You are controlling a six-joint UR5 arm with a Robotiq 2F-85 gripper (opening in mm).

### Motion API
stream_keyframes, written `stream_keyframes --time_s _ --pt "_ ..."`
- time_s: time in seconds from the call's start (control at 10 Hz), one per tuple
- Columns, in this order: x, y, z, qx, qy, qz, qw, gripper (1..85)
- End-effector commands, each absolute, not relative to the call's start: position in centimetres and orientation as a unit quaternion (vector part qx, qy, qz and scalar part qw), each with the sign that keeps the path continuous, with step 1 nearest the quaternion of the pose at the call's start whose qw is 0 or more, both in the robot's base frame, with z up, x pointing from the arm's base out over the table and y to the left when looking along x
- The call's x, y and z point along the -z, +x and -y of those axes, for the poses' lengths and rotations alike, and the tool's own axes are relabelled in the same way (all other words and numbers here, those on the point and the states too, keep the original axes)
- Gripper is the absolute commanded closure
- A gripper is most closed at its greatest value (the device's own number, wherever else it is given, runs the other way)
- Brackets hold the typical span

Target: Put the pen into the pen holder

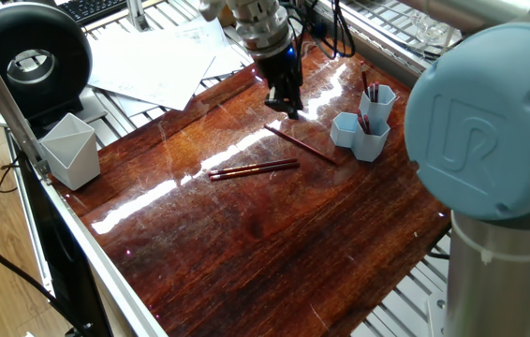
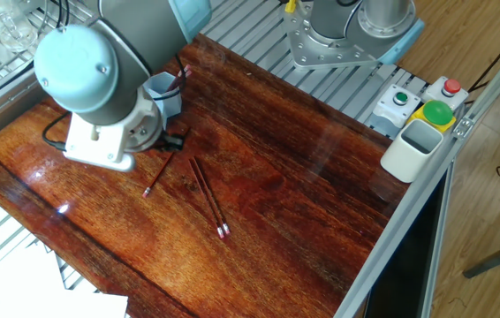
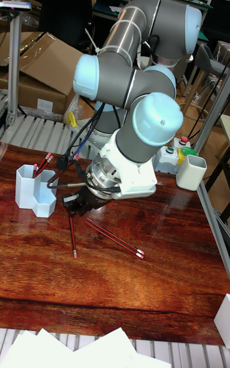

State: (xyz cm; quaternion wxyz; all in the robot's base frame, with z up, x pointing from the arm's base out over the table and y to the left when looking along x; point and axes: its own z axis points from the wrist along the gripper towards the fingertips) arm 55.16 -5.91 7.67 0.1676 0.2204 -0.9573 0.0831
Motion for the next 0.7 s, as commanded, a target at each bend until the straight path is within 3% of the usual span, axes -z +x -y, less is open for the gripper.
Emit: stream_keyframes --time_s 0.0,0.2,0.6 --pt "-8.3 52.6 6.0 -0.074 0.213 0.949 0.219 55.3" --pt "-9.5 50.5 6.5 -0.076 0.205 0.940 0.264 55.3" --pt "-10.0 50.0 7.2 -0.087 0.208 0.934 0.278 52.3"
